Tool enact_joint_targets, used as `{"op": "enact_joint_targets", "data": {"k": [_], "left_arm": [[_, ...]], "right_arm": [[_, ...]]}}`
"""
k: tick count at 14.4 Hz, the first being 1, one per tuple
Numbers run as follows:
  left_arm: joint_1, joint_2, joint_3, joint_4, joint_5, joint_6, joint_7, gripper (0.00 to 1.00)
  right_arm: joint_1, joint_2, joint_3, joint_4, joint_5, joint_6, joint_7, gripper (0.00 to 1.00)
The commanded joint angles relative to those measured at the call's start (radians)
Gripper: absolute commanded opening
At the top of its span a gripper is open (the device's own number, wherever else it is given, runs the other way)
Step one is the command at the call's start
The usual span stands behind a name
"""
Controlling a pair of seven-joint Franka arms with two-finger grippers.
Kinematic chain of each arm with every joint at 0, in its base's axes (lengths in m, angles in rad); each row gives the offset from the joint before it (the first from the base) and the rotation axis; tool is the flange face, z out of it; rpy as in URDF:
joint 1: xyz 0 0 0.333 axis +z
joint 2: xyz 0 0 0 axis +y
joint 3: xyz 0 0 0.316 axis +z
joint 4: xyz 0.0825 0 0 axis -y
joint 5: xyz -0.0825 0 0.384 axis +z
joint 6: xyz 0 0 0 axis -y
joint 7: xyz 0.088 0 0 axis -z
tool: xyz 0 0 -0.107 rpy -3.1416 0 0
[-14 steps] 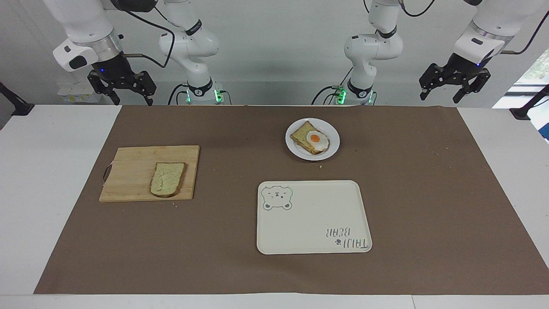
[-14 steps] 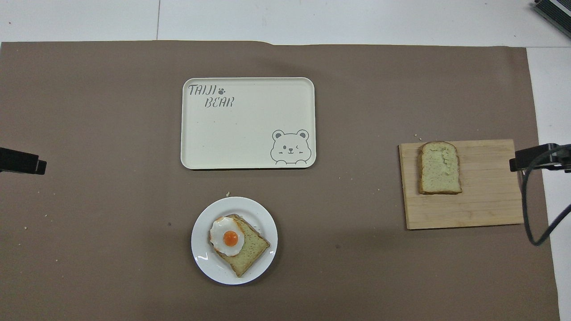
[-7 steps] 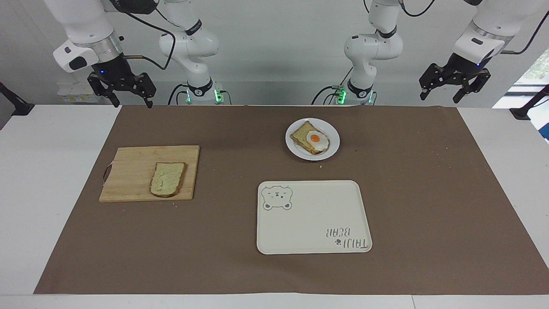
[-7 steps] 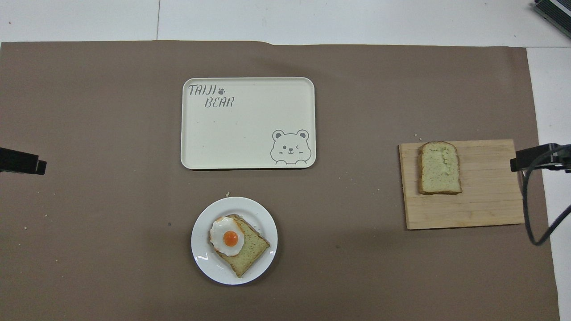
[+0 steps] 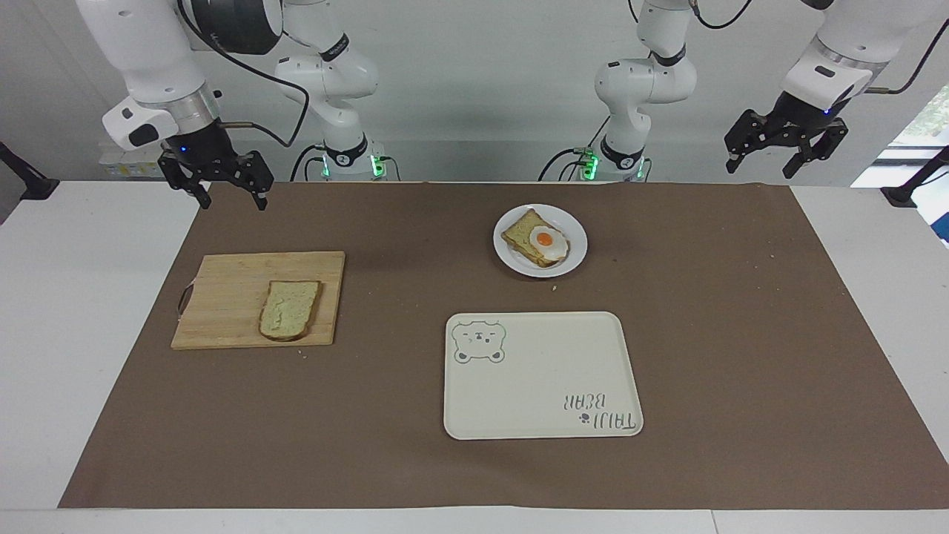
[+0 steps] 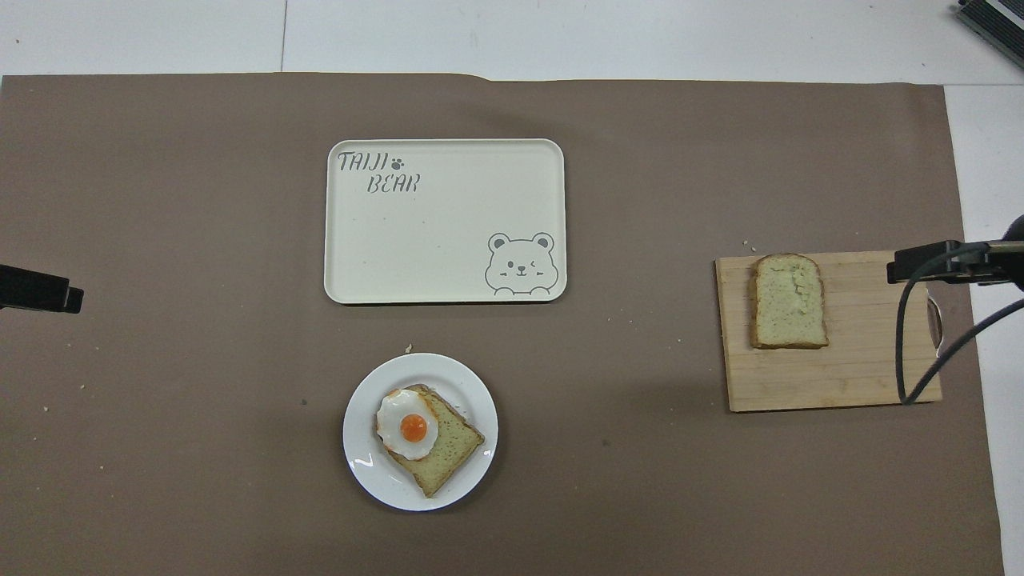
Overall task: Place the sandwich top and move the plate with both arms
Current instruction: 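Reach the right gripper down to the bread slice on the board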
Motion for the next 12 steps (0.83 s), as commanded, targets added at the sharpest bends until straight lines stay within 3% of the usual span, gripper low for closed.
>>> {"op": "enact_joint_targets", "data": {"k": [1, 9, 12], "left_arm": [[0.001, -0.017, 0.0, -0.026, -0.013, 0.031, -0.001, 1.0], [0.001, -0.017, 0.0, -0.026, -0.012, 0.028, 0.001, 1.0], [0.001, -0.017, 0.0, -0.026, -0.012, 0.029, 0.002, 1.0]], "right_arm": [[-0.018, 0.01, 0.004, -0.067, 0.003, 0.073, -0.01, 1.0], [-0.094, 0.176, 0.004, -0.131, 0.071, 0.292, -0.134, 1.0], [-0.096, 0.196, 0.004, -0.176, 0.071, 0.366, -0.14, 1.0]]}}
